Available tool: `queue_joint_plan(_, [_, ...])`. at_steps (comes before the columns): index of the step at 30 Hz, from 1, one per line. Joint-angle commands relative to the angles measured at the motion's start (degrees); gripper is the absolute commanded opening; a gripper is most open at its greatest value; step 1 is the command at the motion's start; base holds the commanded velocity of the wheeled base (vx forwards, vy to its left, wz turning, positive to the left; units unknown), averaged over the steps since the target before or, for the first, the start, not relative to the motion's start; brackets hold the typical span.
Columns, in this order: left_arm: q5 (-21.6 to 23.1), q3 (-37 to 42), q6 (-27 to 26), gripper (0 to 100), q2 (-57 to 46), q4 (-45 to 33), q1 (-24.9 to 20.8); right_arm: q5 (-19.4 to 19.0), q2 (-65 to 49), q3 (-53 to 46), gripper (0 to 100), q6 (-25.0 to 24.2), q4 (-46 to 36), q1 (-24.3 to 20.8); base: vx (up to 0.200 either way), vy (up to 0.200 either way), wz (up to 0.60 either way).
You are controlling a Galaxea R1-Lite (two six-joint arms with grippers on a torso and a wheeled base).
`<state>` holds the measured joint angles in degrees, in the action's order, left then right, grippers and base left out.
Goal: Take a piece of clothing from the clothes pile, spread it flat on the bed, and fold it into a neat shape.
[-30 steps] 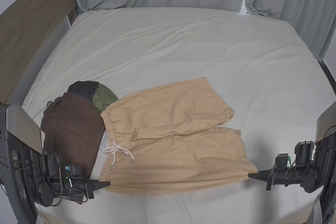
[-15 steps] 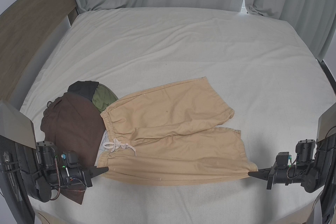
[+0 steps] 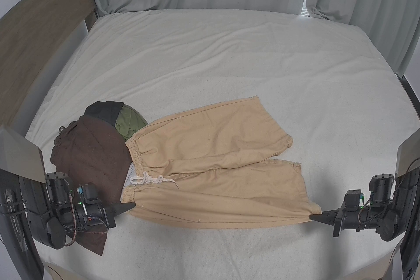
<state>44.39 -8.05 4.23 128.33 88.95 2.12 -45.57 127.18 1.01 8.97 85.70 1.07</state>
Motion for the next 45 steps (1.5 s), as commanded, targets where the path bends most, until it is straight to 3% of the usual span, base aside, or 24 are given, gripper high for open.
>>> queue_joint_plan(1, [0.0,-2.2,0.1,0,0.0,0.1,0.2,-2.1,-1.7,-0.9,0,0.3,0.0,0.0,0.000,0.000,0.00])
queue_joint_plan(14, [-0.2,-4.3,0.9,0,-0.2,0.1,0.3,-4.2,-7.1,-0.9,0,0.2,0.5,-0.7,0.000,0.000,0.00])
queue_joint_plan(22, [-4.9,-6.3,12.1,0,-4.9,0.1,-1.9,-4.3,-8.9,1.4,0,-2.5,2.5,-1.2,0.000,0.000,0.00])
queue_joint_plan(26, [-7.6,-7.2,13.4,0,-5.2,0.1,-3.3,-4.1,-9.1,3.6,0,-3.3,2.5,-1.1,0.000,0.000,0.00])
queue_joint_plan(33, [-9.6,-8.6,17.0,0,-6.1,0.1,-3.6,-2.0,-10.0,9.6,0,-8.7,2.6,-1.3,0.000,0.000,0.00])
queue_joint_plan(41, [-11.1,-9.5,27.0,0,-9.9,0.1,-5.2,1.4,-10.4,13.4,0,-14.7,2.6,-3.8,0.000,0.000,0.00])
queue_joint_plan(45, [-12.6,-9.4,28.2,0,-10.6,0.1,-6.2,1.8,-10.5,15.3,0,-16.8,2.6,-4.3,0.000,0.000,0.00])
